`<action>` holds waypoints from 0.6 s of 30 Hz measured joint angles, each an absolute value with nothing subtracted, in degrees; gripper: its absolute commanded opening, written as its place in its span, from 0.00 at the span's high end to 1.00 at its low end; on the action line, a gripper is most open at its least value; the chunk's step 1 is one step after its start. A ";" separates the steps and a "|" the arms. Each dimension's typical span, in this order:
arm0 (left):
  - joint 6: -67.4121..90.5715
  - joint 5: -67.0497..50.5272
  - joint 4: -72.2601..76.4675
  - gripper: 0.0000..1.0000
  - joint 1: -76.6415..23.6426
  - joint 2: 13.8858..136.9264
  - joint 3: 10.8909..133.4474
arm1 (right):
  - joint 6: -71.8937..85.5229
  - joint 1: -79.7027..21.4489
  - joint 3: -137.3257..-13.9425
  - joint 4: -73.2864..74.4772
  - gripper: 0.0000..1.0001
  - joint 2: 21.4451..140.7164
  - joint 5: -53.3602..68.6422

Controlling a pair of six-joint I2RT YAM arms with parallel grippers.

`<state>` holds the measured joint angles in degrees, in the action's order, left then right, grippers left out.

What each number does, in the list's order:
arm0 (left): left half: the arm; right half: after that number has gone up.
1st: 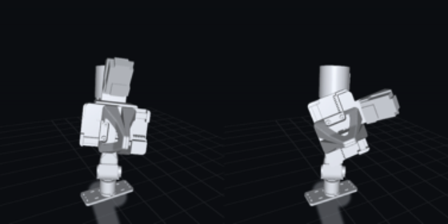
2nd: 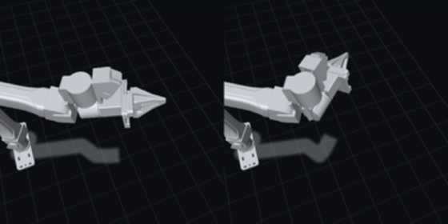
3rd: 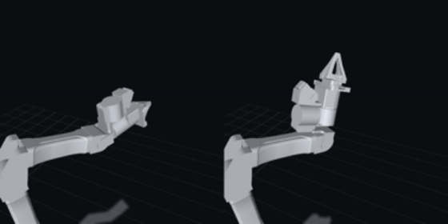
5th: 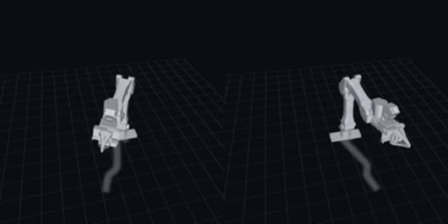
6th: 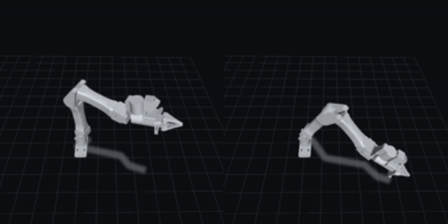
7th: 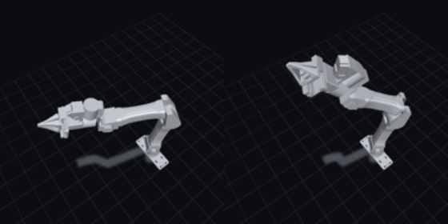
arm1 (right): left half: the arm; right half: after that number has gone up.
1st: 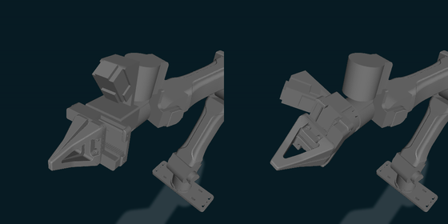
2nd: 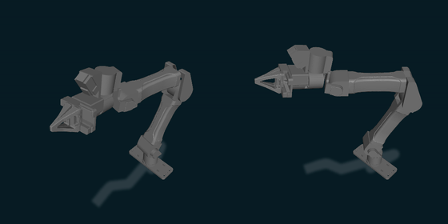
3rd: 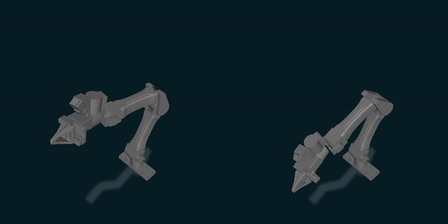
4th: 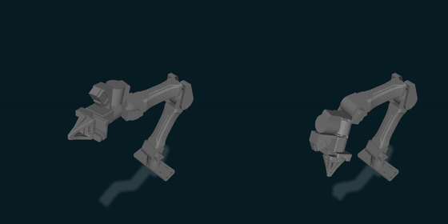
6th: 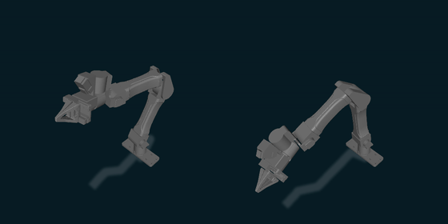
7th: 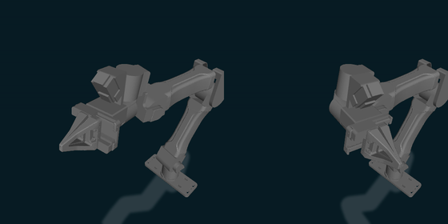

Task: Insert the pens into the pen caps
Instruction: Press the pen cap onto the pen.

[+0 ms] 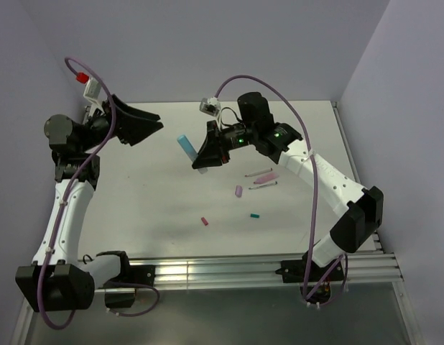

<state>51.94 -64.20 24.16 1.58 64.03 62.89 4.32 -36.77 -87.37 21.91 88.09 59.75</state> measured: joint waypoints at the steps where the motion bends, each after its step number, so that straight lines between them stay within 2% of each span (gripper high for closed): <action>1: 53.43 -64.03 25.71 0.33 1.37 63.55 62.67 | 4.99 -37.23 -87.55 21.41 1.00 88.38 59.75; 7: 61.41 -62.76 34.06 0.34 -0.82 60.03 59.00 | 8.62 -38.83 -88.55 19.03 1.00 89.27 60.53; 18: 66.15 -59.46 36.27 0.35 -3.73 60.29 55.70 | 10.22 -40.34 -89.91 17.58 1.00 89.38 60.73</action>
<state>66.15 -59.46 36.27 -3.73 60.29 55.70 10.22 -40.34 -89.91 17.58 89.38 60.73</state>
